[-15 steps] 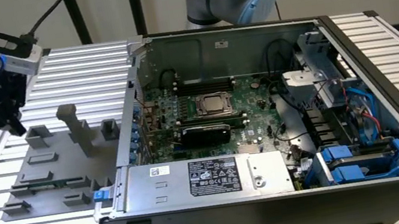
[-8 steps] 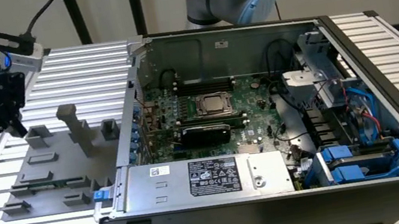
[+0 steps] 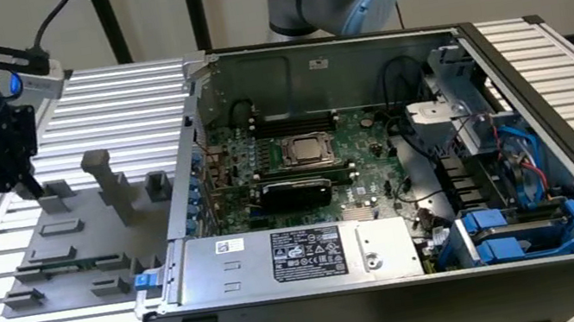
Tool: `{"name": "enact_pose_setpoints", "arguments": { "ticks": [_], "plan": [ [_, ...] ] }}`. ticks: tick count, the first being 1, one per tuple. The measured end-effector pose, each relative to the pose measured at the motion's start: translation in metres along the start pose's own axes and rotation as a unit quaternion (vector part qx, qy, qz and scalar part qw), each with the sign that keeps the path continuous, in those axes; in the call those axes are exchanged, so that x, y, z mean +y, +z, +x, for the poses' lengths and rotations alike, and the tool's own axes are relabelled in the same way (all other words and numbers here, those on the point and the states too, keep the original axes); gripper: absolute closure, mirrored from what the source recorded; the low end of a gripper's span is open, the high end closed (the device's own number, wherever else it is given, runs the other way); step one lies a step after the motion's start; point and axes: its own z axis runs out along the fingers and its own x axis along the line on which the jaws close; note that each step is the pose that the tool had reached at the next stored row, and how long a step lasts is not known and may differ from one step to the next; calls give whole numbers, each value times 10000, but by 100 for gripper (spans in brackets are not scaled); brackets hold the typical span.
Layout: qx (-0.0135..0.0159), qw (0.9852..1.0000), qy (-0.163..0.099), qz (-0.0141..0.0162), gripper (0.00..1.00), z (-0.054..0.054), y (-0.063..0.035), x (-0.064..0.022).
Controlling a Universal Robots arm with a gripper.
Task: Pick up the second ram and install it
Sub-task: 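Pick up the second ram and move it above second insertion slot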
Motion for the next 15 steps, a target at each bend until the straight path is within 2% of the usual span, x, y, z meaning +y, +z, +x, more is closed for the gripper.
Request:
{"name": "enact_pose_setpoints", "arguments": {
  "ticks": [6,15],
  "plan": [
    [20,9999,-144,13,100,22,53,-8],
    [20,9995,-302,24,100,120,144,-31]
  ]
}}
